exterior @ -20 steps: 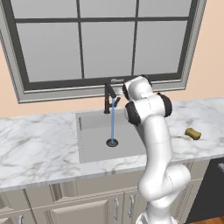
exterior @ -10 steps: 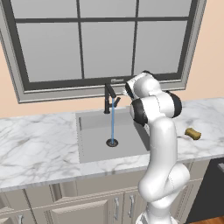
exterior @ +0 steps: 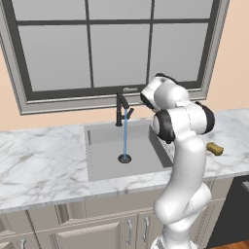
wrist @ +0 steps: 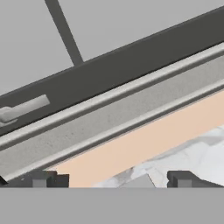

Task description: Soak the sponge with water for a few seconds and then drop it inside the sink.

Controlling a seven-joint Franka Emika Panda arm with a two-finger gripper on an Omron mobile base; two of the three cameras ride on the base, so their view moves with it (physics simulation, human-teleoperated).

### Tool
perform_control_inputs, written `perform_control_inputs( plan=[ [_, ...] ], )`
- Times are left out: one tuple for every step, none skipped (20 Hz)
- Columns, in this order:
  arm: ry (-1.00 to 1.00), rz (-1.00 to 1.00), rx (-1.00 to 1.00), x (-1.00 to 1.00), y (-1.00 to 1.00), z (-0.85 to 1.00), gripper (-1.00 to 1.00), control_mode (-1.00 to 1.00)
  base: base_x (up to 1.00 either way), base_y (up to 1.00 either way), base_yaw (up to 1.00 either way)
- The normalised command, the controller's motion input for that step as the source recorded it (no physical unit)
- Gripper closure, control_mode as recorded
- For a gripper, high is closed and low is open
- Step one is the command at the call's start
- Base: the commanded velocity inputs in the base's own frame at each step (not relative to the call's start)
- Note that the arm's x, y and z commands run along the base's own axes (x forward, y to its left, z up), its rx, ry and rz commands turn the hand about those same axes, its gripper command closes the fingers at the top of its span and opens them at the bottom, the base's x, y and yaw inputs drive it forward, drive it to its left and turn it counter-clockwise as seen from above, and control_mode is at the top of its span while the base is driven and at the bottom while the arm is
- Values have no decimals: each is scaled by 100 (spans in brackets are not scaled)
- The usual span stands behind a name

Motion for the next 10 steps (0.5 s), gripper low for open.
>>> perform_control_inputs(
  plan=[
    [12, 0, 3, -46, -34, 44, -100, -100, 0, 0, 0],
    [13, 0, 0, -44, -32, 45, -100, -100, 0, 0, 0],
    [14, 0, 1, -44, -33, 39, -100, -100, 0, 0, 0],
    [14, 0, 0, -44, -33, 41, -100, -100, 0, 0, 0],
    [15, 0, 0, -40, -34, 44, -100, -100, 0, 0, 0],
    [14, 0, 0, -37, -33, 47, -100, -100, 0, 0, 0],
    [15, 0, 0, -36, -33, 49, -100, -100, 0, 0, 0],
    [15, 0, 0, -33, -29, 49, -100, -100, 0, 0, 0],
    [15, 0, 0, -33, -26, 49, -100, -100, 0, 0, 0],
    [17, 0, 0, -34, -25, 49, -100, -100, 0, 0, 0]
  ],
)
